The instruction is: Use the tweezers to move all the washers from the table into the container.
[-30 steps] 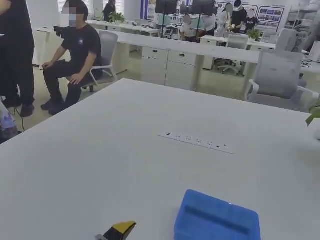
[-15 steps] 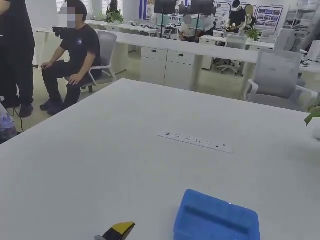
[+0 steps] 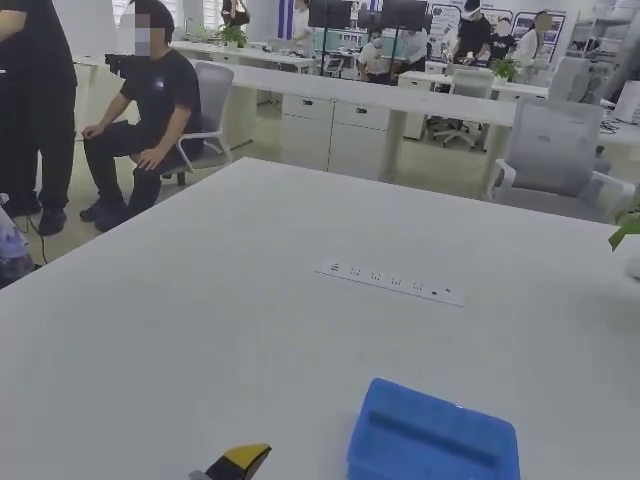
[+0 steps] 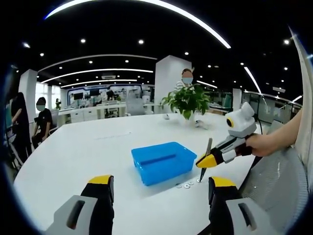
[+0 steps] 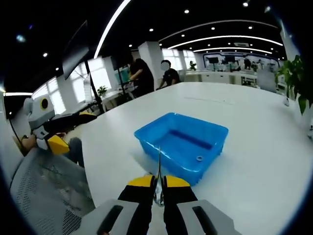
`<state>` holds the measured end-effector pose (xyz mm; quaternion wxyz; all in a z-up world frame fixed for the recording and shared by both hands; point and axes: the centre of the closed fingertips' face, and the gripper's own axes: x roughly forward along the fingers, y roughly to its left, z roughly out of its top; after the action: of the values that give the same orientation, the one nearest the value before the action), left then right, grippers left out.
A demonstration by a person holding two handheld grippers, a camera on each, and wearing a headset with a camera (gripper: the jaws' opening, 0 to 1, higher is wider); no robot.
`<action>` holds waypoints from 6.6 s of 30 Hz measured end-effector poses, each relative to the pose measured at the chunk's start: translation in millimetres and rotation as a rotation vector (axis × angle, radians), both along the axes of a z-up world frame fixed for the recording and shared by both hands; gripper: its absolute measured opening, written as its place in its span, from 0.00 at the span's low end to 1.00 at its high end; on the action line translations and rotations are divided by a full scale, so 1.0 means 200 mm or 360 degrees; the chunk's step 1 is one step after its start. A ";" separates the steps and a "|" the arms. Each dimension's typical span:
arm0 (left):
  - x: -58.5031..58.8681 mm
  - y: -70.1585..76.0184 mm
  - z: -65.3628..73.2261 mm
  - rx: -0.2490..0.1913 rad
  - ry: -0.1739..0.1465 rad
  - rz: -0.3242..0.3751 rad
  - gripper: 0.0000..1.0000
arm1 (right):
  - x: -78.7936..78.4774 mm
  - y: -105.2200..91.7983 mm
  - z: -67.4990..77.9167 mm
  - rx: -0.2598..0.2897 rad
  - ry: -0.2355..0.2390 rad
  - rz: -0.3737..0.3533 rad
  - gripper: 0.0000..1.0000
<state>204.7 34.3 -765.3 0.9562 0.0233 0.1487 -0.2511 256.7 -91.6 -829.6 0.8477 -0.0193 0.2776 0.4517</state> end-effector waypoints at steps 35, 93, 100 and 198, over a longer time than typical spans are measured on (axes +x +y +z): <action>-0.01 -0.02 -0.08 0.0056 0.0137 -0.0034 0.93 | -0.06 0.01 0.01 -0.0237 -0.0182 0.0128 0.02; -0.01 0.00 -0.13 0.0109 0.0198 -0.0023 0.91 | 0.48 0.18 0.09 -0.0078 -0.0084 0.0110 0.03; -0.02 -0.01 -0.13 0.0113 0.0207 -0.0040 0.90 | 0.47 0.17 0.10 -0.0078 -0.0104 0.0114 0.03; -0.02 0.00 -0.17 0.0049 0.0269 -0.0029 0.85 | 0.42 0.13 0.31 0.0379 -0.0072 -0.0171 0.03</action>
<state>200.2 34.9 -799.3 0.9374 0.0180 0.2326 -0.2587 340.4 -64.7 -766.6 0.8730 0.0861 0.2034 0.4349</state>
